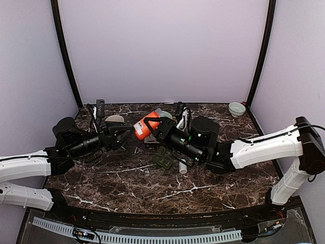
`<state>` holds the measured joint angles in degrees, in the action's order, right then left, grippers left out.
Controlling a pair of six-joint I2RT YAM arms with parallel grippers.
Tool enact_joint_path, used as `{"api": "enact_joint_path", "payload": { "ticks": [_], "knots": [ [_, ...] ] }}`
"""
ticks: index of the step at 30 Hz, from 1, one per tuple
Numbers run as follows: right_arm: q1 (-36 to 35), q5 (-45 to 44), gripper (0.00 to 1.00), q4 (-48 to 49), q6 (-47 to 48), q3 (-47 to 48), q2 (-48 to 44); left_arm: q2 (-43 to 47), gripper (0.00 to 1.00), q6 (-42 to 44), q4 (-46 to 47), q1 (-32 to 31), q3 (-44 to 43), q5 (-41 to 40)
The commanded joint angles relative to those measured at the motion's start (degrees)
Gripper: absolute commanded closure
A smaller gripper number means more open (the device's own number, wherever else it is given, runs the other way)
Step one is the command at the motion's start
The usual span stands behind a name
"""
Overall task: Sort the pills into containers
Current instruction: Pass from the right arm to the left
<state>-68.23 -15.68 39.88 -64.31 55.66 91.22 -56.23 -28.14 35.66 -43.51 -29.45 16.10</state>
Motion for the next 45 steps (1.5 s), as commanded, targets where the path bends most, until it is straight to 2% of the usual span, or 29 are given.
{"api": "enact_joint_path", "payload": {
  "ticks": [1,13,25,45],
  "knots": [
    [0.55,0.31,0.94,4.53,-0.75,2.75,1.56,-0.79,0.2,0.62,2.6,-0.1,-0.26,4.74],
    [0.99,2.84,0.93,5.52,-2.27,4.65,3.05,-2.96,0.2,1.23,1.06,-0.1,-1.68,4.23],
    [1.14,5.16,0.93,6.91,-4.81,5.56,4.59,-4.77,0.2,1.32,4.22,-0.14,-2.45,4.02],
    [2.19,10.47,0.91,8.0,-6.83,6.3,6.24,-3.54,0.27,3.09,1.18,1.06,-3.27,5.98]
  ]
}}
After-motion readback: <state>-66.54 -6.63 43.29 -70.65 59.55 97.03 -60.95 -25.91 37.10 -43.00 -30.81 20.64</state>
